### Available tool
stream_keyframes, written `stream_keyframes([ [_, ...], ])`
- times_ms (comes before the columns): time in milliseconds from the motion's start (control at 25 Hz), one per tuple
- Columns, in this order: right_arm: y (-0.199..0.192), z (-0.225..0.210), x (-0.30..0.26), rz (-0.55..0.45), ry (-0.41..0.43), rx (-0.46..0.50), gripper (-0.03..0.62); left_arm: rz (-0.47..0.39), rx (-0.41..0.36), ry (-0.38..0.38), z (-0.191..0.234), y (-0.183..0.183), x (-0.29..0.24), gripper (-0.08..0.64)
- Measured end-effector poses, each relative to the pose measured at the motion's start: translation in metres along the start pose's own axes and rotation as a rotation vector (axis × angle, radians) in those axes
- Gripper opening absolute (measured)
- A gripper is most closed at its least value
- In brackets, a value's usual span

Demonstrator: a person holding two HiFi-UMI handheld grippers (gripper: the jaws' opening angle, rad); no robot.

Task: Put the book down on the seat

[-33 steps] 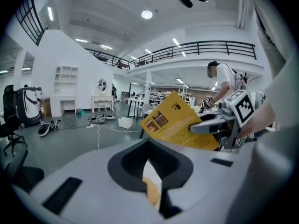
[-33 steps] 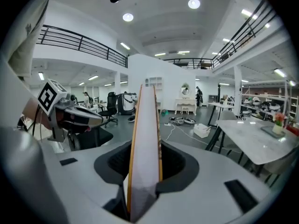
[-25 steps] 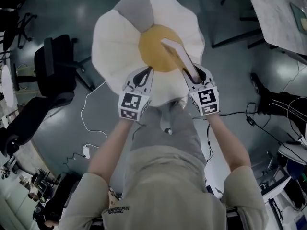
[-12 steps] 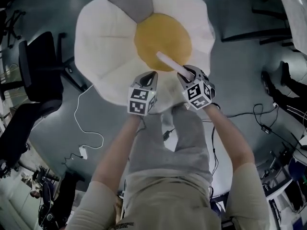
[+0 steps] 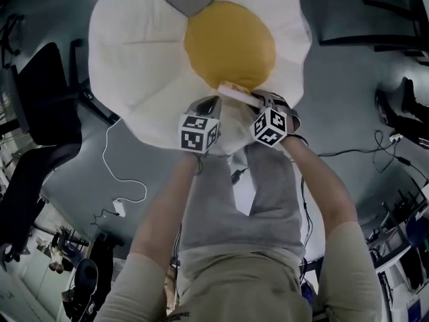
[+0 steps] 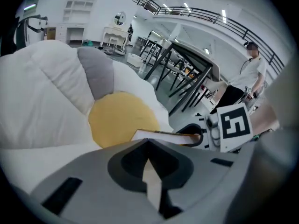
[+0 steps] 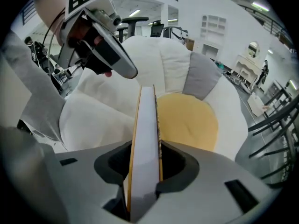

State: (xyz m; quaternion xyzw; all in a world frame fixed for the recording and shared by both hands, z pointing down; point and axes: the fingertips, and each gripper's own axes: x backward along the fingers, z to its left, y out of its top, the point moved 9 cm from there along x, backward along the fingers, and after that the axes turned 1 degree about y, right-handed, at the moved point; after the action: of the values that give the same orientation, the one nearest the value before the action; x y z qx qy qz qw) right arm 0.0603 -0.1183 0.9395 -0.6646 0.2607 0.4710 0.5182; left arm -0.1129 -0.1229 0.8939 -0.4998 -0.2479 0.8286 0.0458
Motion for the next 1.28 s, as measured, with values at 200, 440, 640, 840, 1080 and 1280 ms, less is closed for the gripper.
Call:
stream_keyframes([
  [200,0.006,-0.009,-0.008,0.041,0.06,-0.084,0.156,-0.005,0.01,-0.005,0.006,0.001,0.007,0.01],
  [440,0.0,0.016,0.009,0.056,0.268,-0.128,0.244,0.008,0.019,0.0,0.0,0.003,0.028,0.009],
  [640,-0.007,0.039,0.04,0.048,0.236,-0.188,0.239,-0.047,-0.02,-0.008,-0.015,0.016,0.056,0.009],
  [840,0.005,0.037,0.095,0.022,0.151,-0.259,0.218,-0.114,-0.051,-0.008,-0.031,0.033,0.103,0.009],
  [1080,0.04,0.023,0.192,-0.019,-0.025,-0.213,0.168,-0.215,-0.057,-0.008,-0.059,0.067,0.173,0.009],
  [1280,0.077,0.015,0.291,-0.201,-0.187,-0.314,0.064,-0.34,-0.193,-0.056,-0.107,0.099,0.241,0.009],
])
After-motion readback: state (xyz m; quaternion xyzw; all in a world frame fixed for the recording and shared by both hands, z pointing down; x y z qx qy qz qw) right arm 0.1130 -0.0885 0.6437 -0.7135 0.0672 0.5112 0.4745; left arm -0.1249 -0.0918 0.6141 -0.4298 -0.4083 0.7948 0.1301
